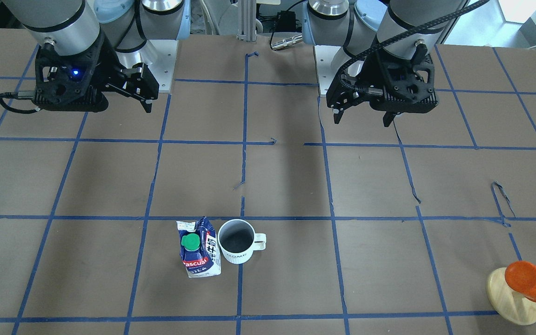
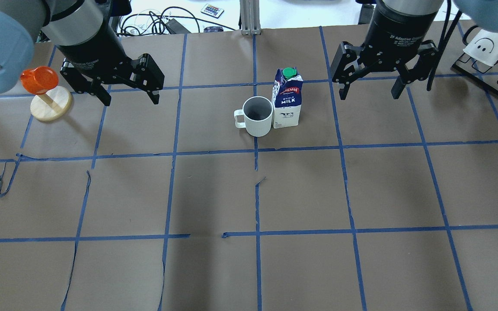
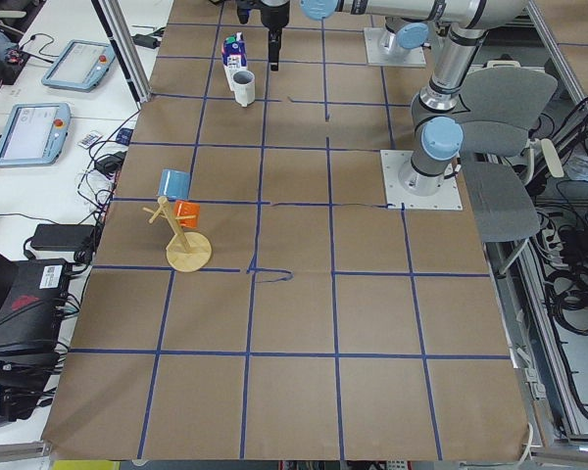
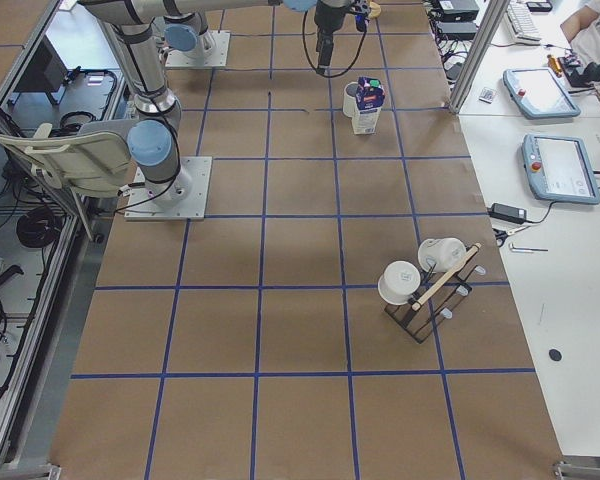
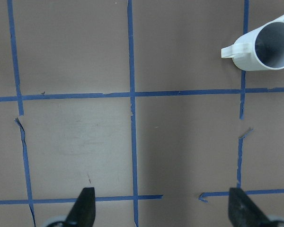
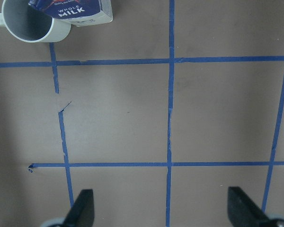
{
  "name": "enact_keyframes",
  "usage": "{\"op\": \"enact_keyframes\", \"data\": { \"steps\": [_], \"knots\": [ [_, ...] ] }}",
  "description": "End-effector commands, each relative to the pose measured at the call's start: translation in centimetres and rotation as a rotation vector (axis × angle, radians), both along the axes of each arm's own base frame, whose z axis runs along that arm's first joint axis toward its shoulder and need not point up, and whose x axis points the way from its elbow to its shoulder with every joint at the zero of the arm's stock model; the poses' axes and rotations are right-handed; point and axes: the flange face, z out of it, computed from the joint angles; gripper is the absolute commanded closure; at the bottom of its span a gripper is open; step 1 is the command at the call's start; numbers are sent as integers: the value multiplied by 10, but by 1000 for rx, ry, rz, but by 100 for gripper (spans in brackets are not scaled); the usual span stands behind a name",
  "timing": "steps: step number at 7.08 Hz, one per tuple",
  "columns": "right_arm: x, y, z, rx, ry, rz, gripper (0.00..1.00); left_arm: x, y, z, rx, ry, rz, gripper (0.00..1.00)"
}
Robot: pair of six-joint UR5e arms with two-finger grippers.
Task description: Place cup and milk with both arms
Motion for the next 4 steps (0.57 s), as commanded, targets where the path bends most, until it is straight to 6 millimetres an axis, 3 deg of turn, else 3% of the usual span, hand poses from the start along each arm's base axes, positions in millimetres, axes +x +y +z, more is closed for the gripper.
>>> {"op": "enact_keyframes", "data": {
  "steps": [1, 4],
  "knots": [
    [-2, 1, 1, 2, 0, -5, 0, 0, 0, 0, 0, -1, 0, 0],
    [-2, 0, 1, -4, -1, -8, 0, 0, 0, 0, -2, -1, 0, 0]
  ]
}}
